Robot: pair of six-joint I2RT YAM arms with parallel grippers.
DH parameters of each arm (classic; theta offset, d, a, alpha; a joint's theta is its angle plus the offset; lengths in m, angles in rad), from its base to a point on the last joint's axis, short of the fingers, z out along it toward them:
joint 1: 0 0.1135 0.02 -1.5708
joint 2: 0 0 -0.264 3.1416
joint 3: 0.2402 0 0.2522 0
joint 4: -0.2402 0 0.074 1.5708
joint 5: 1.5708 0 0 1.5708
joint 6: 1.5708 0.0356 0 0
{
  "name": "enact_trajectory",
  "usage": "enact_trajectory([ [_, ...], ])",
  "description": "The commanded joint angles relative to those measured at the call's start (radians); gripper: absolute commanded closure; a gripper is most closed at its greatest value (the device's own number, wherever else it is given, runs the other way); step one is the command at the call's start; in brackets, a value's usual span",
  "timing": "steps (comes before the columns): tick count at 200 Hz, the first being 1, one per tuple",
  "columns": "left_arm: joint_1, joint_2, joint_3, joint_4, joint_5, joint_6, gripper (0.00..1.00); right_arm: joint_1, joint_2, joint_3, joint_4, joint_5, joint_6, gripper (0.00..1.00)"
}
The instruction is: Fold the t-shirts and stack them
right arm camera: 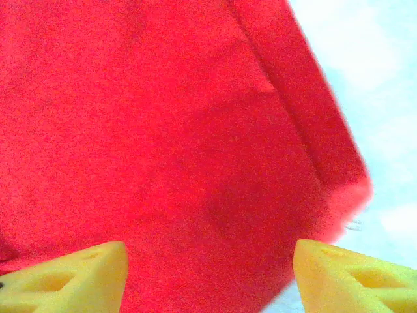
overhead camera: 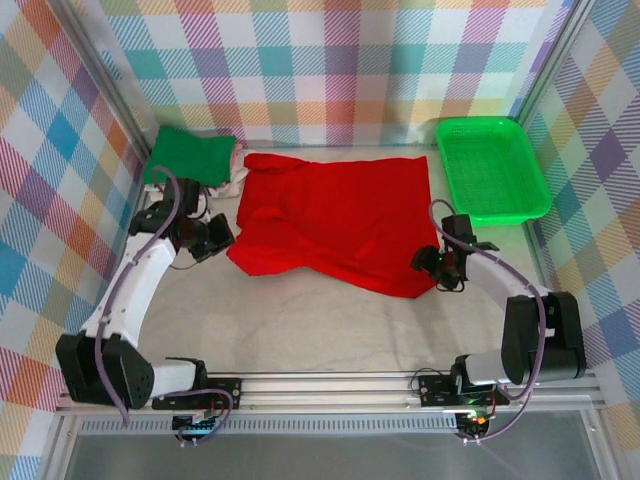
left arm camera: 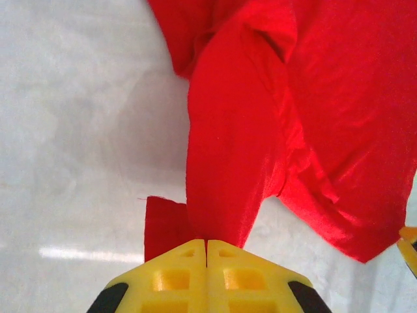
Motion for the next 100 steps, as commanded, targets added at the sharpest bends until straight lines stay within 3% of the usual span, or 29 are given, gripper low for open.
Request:
enact_trajectory([
  [1,0.027,-0.068,-0.030,-0.132,0.019,-0.035,1.00,-0.054,-0.033,-0.030,-0.095,-0.040,0.034,0.32],
  [52,0.084,-0.171,-0.062,-0.216,0.100,-0.093,1.00,-0.085,-0.013,-0.086,0.078,-0.225,0.004,0.45],
  [88,0.087,-0.310,-0.248,-0.178,0.166,-0.227,1.00,-0.075,0.056,-0.083,0.154,-0.284,-0.017,0.66],
  [100,0.089,-0.355,-0.299,-0.166,0.175,-0.259,1.00,-0.070,0.067,-0.071,0.144,-0.292,-0.022,0.80],
])
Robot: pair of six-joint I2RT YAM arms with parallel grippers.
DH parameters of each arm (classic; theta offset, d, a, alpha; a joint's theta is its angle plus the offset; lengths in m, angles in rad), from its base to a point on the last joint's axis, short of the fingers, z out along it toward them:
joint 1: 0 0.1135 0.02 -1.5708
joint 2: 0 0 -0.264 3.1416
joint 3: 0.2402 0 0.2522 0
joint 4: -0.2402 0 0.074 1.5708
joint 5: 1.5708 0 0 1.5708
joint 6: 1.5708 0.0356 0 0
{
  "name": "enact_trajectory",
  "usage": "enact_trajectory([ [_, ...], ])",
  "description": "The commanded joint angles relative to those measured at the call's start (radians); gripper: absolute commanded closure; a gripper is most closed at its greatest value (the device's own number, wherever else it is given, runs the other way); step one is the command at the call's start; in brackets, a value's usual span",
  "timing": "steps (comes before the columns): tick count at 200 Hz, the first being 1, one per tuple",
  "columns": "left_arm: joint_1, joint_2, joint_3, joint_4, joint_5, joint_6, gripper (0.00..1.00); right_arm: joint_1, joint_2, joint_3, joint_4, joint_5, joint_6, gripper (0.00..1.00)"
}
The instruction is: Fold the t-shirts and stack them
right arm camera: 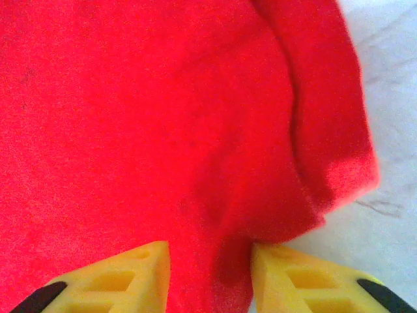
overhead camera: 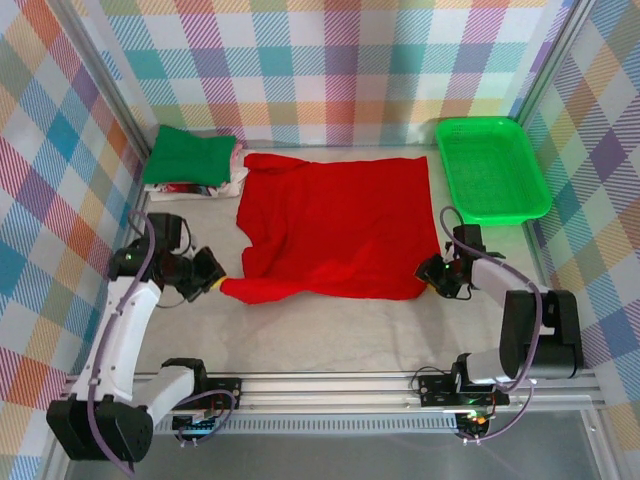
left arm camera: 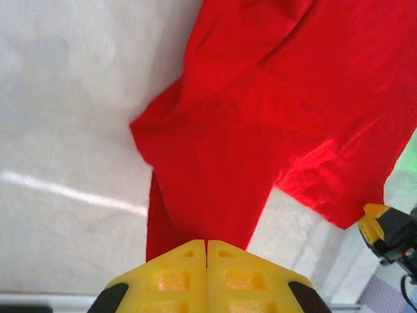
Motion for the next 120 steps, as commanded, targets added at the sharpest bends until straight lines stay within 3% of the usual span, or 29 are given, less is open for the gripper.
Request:
enact_trajectory([
  [1,0.013,-0.082,-0.088,-0.014,0.064,-0.112,1.00,0.014,0.030,0.015,0.038,-0.066,-0.014,0.81],
  [11,0.015,-0.100,-0.095,-0.013,0.051,-0.115,1.00,0.020,0.016,0.030,0.002,-0.053,-0.023,0.93],
  [25,0.015,-0.101,-0.084,-0.004,0.030,-0.109,1.00,0.024,-0.029,0.056,-0.079,-0.018,-0.038,1.00],
  [57,0.047,-0.060,-0.002,-0.004,-0.018,-0.066,1.00,0.024,-0.136,0.192,-0.405,0.088,-0.076,1.00],
  [82,0.134,0.002,0.141,-0.052,-0.030,0.035,1.00,0.027,-0.162,0.344,-0.661,0.123,-0.116,1.00],
  [120,0.194,0.122,0.351,-0.060,-0.047,0.132,1.00,0.041,-0.130,0.535,-0.848,0.224,-0.183,1.00],
])
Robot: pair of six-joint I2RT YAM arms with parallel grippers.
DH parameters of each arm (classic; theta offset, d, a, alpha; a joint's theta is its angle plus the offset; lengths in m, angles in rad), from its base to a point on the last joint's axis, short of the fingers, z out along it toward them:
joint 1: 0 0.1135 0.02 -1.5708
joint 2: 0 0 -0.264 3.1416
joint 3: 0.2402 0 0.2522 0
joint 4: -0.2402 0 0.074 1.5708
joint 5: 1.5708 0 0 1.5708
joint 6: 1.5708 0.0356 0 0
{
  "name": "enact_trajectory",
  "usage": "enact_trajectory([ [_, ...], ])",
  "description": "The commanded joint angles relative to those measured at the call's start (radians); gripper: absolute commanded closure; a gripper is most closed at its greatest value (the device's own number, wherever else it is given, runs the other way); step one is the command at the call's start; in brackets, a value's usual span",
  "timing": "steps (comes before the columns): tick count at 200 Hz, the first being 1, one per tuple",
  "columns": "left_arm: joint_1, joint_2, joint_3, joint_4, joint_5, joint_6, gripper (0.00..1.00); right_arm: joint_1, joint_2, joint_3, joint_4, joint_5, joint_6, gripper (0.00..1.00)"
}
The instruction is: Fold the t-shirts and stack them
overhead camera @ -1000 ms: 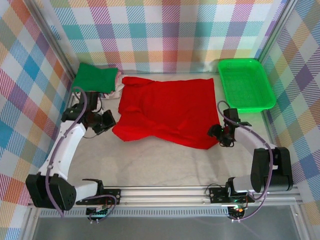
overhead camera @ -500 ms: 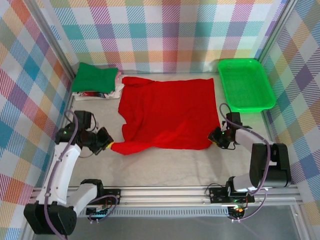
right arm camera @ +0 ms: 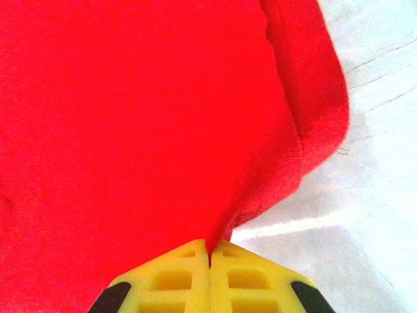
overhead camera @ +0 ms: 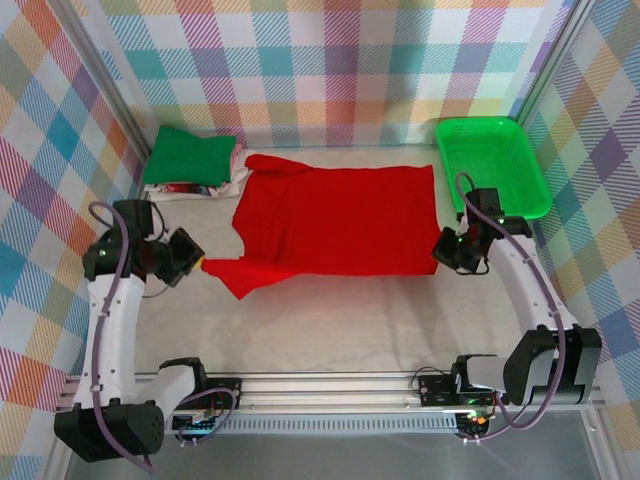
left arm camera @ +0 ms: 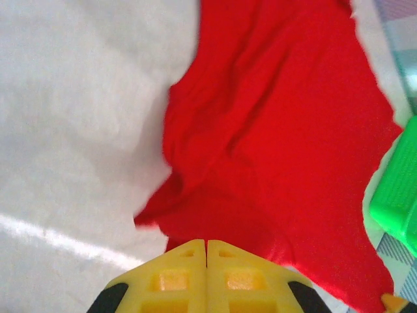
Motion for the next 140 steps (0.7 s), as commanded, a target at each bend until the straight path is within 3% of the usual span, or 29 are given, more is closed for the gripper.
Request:
enact_trajectory([
  [1,0.036,0.052,0.096,-0.029,-0.013,0.088,1.00,0.011,0.019,0.085,-0.229,0.088,-0.069,1.00],
  [27,0.042,0.038,0.048,0.038,0.023,0.061,1.00,0.016,0.043,0.083,-0.259,0.091,-0.082,1.00],
  [76,0.025,-0.045,-0.049,-0.133,-0.011,0.138,1.00,0.063,0.091,0.129,-0.372,0.118,-0.125,0.98],
  [87,0.017,-0.082,-0.086,-0.132,0.033,0.139,1.00,0.071,0.089,0.140,-0.401,0.126,-0.135,0.97],
  [106,0.017,-0.165,-0.142,-0.095,0.115,0.091,1.00,0.081,0.080,0.157,-0.452,0.087,-0.150,0.78],
  [121,0.016,-0.227,-0.132,-0.087,0.156,0.073,0.64,0.087,0.045,0.176,-0.481,0.061,-0.158,0.73],
  [133,0.016,-0.264,-0.080,-0.087,0.149,0.065,0.56,0.086,0.012,0.207,-0.486,0.058,-0.161,0.60],
  [140,0.014,-0.282,-0.046,-0.071,0.157,0.064,0.49,0.086,-0.001,0.230,-0.479,0.049,-0.162,0.59],
])
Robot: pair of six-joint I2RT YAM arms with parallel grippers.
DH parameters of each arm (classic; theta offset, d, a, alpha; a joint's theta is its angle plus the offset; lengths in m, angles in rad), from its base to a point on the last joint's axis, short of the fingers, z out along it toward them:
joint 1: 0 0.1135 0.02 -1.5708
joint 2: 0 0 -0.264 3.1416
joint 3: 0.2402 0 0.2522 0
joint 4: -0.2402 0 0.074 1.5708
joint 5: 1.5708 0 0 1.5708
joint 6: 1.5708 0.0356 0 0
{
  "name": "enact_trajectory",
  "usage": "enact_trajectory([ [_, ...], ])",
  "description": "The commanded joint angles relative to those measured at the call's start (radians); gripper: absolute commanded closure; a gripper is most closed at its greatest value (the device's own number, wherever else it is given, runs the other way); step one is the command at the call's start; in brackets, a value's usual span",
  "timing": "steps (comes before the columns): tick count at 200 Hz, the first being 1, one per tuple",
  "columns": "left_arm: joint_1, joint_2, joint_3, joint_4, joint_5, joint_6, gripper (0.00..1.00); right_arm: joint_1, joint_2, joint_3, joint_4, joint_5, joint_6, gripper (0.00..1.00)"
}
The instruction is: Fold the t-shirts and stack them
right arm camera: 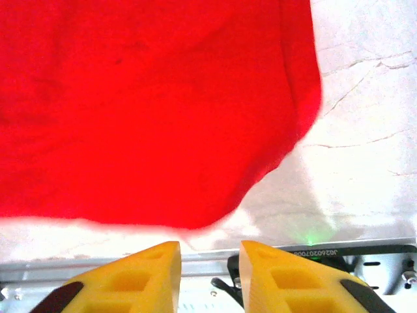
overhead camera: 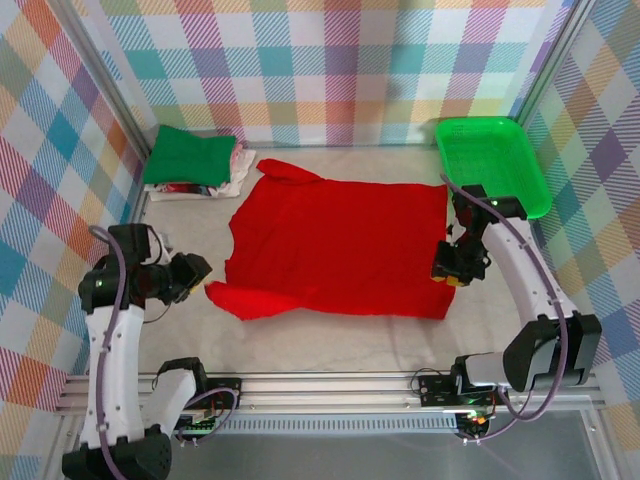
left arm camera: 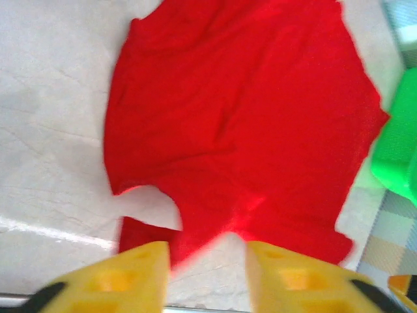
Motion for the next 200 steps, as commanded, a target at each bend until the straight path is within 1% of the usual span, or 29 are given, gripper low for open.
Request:
enact_trajectory([
  [1,-0.005,-0.068,0.092,0.011,0.063,-0.018,0.48,0.006,-0.071,0.079,-0.069,-0.034,-0.018,0.59],
  [5,-0.005,-0.073,0.112,0.022,0.057,-0.021,0.46,0.004,-0.074,0.090,-0.062,-0.037,-0.018,0.60],
  [9,-0.005,-0.078,0.128,0.035,0.050,-0.023,0.49,0.003,-0.074,0.104,-0.051,-0.041,-0.017,0.60],
  [15,-0.005,-0.078,0.142,0.064,0.048,-0.026,0.61,0.004,-0.070,0.119,-0.032,-0.043,-0.012,0.58],
  [19,-0.005,-0.073,0.143,0.085,0.049,-0.026,0.64,0.004,-0.062,0.126,-0.014,-0.046,-0.011,0.57],
  [29,-0.007,-0.038,0.127,0.131,0.057,-0.032,0.65,0.004,-0.025,0.134,0.033,-0.072,-0.006,0.57],
  [37,-0.006,0.014,0.096,0.181,0.097,-0.037,0.68,0.004,0.015,0.134,0.082,-0.117,-0.004,0.56],
  [44,-0.008,0.062,0.054,0.254,0.132,-0.040,0.69,0.006,0.050,0.129,0.141,-0.141,0.003,0.56],
  [48,-0.011,0.093,0.032,0.291,0.133,-0.045,0.70,0.010,0.067,0.127,0.174,-0.138,0.013,0.56],
  [59,-0.046,0.176,-0.010,0.410,0.093,-0.036,0.72,0.031,0.134,0.133,0.260,-0.106,0.028,0.57],
  [67,-0.106,0.253,0.002,0.468,-0.003,0.001,0.72,0.053,0.187,0.152,0.310,-0.059,0.042,0.57],
  [71,-0.130,0.306,0.025,0.479,-0.070,0.022,0.72,0.066,0.217,0.165,0.329,-0.030,0.046,0.58],
  [82,-0.255,0.437,0.118,0.490,-0.233,0.100,0.72,0.101,0.305,0.223,0.376,0.041,0.046,0.63],
  [88,-0.307,0.513,0.175,0.493,-0.293,0.131,0.72,0.113,0.354,0.259,0.399,0.059,0.047,0.66],
  [94,-0.341,0.595,0.225,0.503,-0.327,0.147,0.74,0.120,0.398,0.286,0.431,0.066,0.048,0.70],
  [103,-0.357,0.708,0.280,0.537,-0.322,0.153,0.77,0.124,0.462,0.320,0.480,0.074,0.053,0.76],
  [109,-0.358,0.779,0.315,0.559,-0.318,0.147,0.79,0.127,0.504,0.347,0.496,0.095,0.056,0.77],
  [121,-0.358,0.915,0.388,0.582,-0.326,0.144,0.80,0.135,0.592,0.403,0.520,0.174,0.056,0.81],
  [135,-0.359,1.073,0.489,0.573,-0.337,0.144,0.81,0.146,0.691,0.484,0.514,0.259,0.052,0.86],
  [145,-0.359,1.179,0.568,0.552,-0.327,0.137,0.85,0.149,0.756,0.543,0.505,0.293,0.052,0.90],
  [152,-0.359,1.245,0.626,0.534,-0.310,0.133,0.86,0.150,0.800,0.590,0.486,0.303,0.057,0.94],
  [158,-0.360,1.291,0.665,0.532,-0.298,0.128,0.87,0.151,0.832,0.626,0.472,0.322,0.060,1.00],
  [181,-0.361,1.455,0.815,0.514,-0.305,0.117,0.87,0.153,0.938,0.724,0.452,0.386,0.073,1.00],
  [200,-0.362,1.567,0.939,0.474,-0.317,0.105,0.88,0.153,1.038,0.830,0.414,0.391,0.082,1.00],
])
